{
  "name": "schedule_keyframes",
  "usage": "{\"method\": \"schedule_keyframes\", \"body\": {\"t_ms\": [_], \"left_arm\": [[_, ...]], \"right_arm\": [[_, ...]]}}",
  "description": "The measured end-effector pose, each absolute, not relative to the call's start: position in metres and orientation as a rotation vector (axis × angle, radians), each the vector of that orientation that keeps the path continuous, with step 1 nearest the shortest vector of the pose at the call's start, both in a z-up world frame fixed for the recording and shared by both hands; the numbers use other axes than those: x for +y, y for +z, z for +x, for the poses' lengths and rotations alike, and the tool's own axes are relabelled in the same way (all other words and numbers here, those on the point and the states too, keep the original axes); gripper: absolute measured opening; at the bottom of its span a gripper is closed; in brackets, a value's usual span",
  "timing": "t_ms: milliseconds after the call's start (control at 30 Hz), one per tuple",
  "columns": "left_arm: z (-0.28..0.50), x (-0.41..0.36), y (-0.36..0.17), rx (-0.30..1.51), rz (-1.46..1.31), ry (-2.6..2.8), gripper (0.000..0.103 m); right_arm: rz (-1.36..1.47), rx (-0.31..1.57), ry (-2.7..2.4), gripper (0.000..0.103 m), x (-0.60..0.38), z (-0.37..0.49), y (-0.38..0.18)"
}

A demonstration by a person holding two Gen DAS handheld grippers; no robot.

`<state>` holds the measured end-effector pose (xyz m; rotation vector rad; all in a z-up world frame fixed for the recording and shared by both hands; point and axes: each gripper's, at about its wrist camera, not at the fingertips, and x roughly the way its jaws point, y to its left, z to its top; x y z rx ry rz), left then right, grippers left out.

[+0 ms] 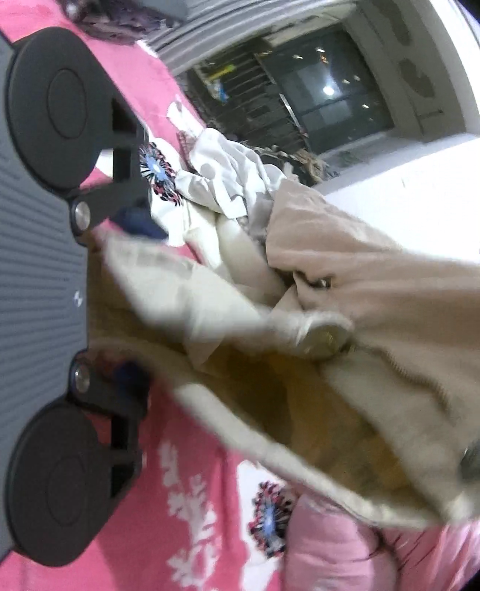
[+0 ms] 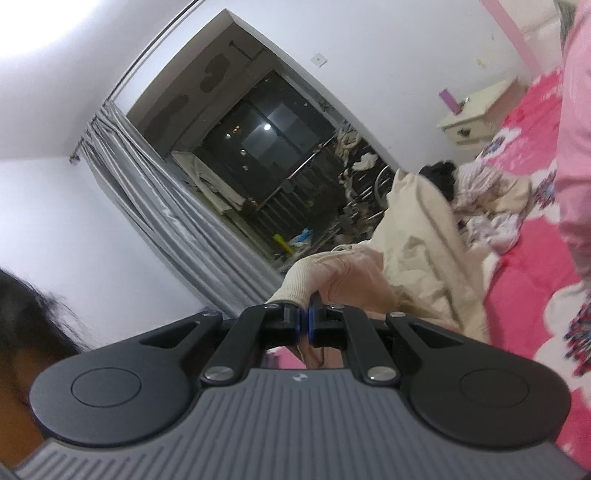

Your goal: Fold clothes

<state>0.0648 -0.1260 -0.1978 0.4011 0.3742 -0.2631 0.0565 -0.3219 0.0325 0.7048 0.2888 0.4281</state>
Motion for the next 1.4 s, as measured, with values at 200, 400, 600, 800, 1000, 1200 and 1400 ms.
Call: {"method": "schedule_keyframes", "body": {"t_ms": [200,400,600,800,1000,1200,1400], "left_arm": [[0.054,-0.097,-0.165,0.363,0.247,-0.199,0.010],[0.014,-0.047,-0.103,0.209,0.154,-0.111,0.009],[-0.021,0.005,-0.041,0.061,0.107,0.004,0.008],[-0.061,0.073,0.005,0.023,0.093,0.167,0.008],[-0.097,0.164,0.034,0.082,0.091,0.396,0.008],[-0.122,0.250,0.052,0.171,0.135,0.595,0.009],[-0.092,0.319,-0.017,0.454,0.229,0.662,0.015]], "right_arm": [[0.614,0.274,0.400,0.003,-0.314,0.037,0.041],[0.532,0.207,0.473,0.003,-0.293,0.002,0.061],[0.474,0.106,0.638,0.003,-0.258,-0.036,0.083],[0.525,0.102,0.825,0.003,-0.219,-0.053,0.089],[0.599,0.231,1.057,0.003,-0.151,-0.043,0.068],[0.687,0.401,1.285,0.003,-0.067,-0.014,0.041],[0.696,0.690,1.332,0.003,0.020,0.022,-0.032]]}}
